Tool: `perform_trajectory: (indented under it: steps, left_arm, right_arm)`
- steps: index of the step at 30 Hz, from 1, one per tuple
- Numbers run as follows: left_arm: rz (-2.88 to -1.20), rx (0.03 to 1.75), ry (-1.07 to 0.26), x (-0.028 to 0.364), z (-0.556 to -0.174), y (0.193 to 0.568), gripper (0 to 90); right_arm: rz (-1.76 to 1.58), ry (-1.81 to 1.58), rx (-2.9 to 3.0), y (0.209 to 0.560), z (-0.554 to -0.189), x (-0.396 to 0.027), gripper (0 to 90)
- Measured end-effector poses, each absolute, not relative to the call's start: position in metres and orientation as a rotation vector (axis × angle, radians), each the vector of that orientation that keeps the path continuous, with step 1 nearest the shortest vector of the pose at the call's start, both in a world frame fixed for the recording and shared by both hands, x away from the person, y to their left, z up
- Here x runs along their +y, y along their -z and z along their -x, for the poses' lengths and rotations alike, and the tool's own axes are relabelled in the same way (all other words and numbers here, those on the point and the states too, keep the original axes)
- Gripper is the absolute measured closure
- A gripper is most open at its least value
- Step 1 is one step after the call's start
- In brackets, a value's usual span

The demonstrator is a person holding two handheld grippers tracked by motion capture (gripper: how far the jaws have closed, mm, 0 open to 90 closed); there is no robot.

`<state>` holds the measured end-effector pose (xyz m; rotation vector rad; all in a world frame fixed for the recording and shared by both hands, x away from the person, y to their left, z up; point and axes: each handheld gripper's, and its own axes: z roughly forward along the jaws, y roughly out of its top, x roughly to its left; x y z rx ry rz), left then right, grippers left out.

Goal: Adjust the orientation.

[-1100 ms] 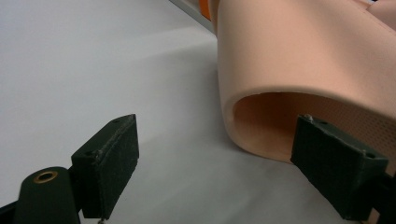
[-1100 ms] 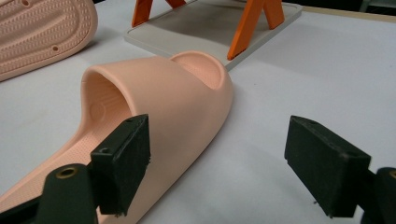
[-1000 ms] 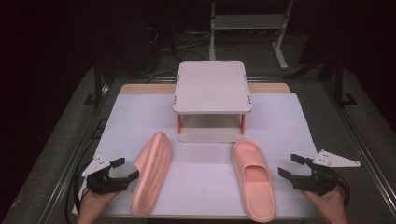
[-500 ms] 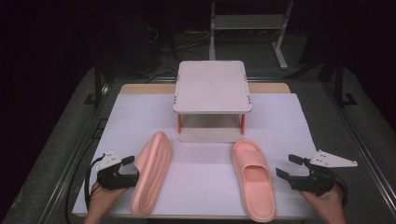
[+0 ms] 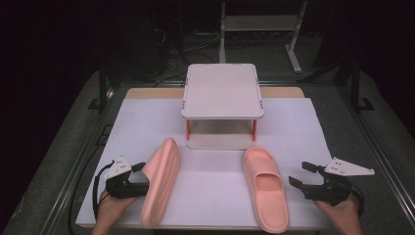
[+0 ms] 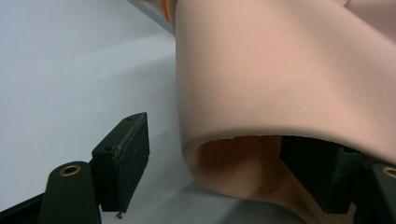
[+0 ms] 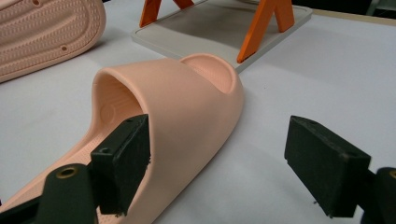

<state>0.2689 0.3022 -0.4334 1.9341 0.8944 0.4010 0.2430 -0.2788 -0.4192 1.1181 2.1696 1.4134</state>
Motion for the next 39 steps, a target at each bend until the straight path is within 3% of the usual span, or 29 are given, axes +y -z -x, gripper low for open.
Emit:
perform_trajectory:
  steps: [14, 28, 39]
  left_arm:
    - [-1.933, 0.873, -0.421, 0.289, -0.274, 0.427, 25.1]
    - [-1.902, 0.894, -0.434, 0.272, -0.283, 0.424, 33.9]
    - [-1.894, 0.874, -0.403, 0.263, -0.285, 0.424, 29.2]
  right_arm:
    - [-1.096, -1.417, 2.175, 0.418, -0.243, -0.276, 21.9]
    - [-1.085, -1.437, 2.186, 0.418, -0.241, -0.277, 21.9]
    - [-1.040, -1.493, 2.205, 0.417, -0.238, -0.273, 21.6]
